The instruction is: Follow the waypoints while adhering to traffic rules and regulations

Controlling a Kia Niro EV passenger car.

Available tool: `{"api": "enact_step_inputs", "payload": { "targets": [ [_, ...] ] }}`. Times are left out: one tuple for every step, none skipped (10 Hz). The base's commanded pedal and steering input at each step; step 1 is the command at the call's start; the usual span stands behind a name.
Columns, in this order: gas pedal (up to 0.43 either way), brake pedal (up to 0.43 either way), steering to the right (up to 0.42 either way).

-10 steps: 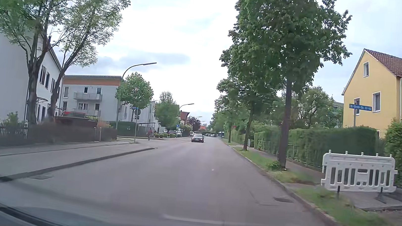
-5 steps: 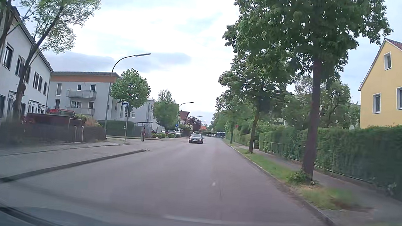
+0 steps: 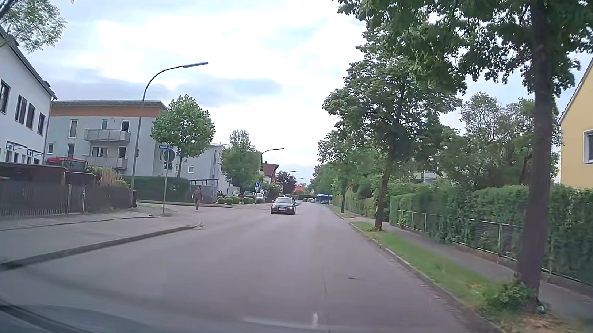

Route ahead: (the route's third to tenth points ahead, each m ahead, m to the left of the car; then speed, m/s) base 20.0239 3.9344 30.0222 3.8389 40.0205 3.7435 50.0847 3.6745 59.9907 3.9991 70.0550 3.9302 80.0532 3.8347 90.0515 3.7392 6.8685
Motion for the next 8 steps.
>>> {"api": "enact_step_inputs", "payload": {
  "targets": [
    [0.130, 0.000, 0.006],
    [0.130, 0.000, 0.006],
    [0.130, 0.000, 0.006],
    [0.130, 0.000, 0.007],
    [0.130, 0.000, 0.009],
    [0.130, 0.000, 0.012],
    [0.130, 0.000, 0.012],
    [0.130, 0.000, 0.010]
  ]
}}
